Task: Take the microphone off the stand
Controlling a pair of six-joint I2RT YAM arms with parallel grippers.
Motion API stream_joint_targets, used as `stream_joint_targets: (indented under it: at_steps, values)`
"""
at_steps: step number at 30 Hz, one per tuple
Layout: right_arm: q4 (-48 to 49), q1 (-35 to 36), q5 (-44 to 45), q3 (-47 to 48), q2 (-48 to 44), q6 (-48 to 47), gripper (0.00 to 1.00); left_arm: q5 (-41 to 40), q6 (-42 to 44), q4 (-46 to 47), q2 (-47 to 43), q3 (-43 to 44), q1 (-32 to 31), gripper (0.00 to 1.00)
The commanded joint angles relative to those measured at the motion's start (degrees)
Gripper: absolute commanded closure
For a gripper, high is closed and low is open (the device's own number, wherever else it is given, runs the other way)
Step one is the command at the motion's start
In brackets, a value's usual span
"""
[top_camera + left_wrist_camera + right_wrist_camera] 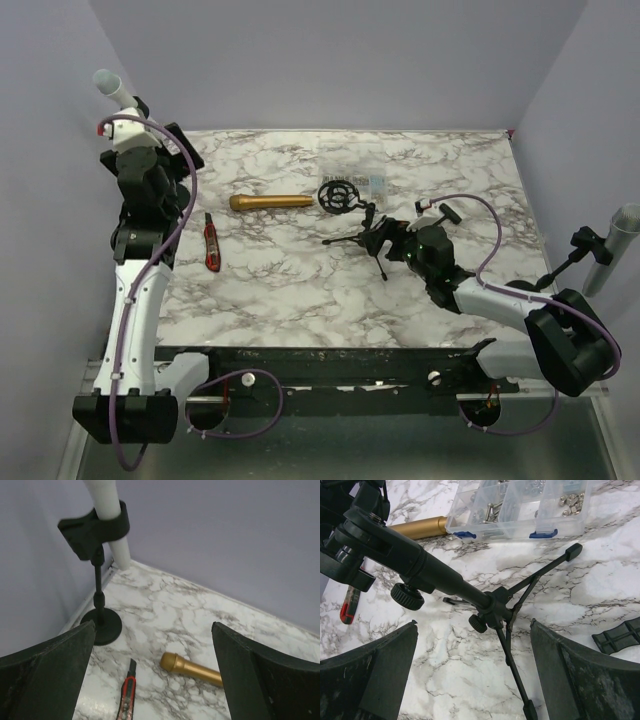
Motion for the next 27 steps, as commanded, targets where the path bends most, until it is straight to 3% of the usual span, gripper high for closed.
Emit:
stream_joint_targets:
  at_steps: [1,6,13,19,27]
  values:
    - [-0.6,-0.1,-0.4,-0.2,0.0,0.5,0.06,1.7,-1.5,-2.3,6.3,9.1,6.5,0.01]
    - [-0.5,-0.2,-0.6,-0.5,-0.8,0.6,0.06,5.3,-1.4,-2.1,14.2,17.6,12.1,0.01]
    - [-0.7,-0.1,-0.2,-0.3,-0.4,0.4,0.06,7.1,-0.3,-2.2,25.1,27.2,14.0,0.02]
    - [-0.2,-0.2,0.5,-0.7,-0.2,-0.1,0.06,-4.5,-4.5,-7.0,33.0,35.7,14.2,0.02]
    - [0.4,-0.2,1.7,-1.0,0.2,-0.9,0.06,-6.6,-6.2,-1.6,37.9,37.1,15.2,0.08]
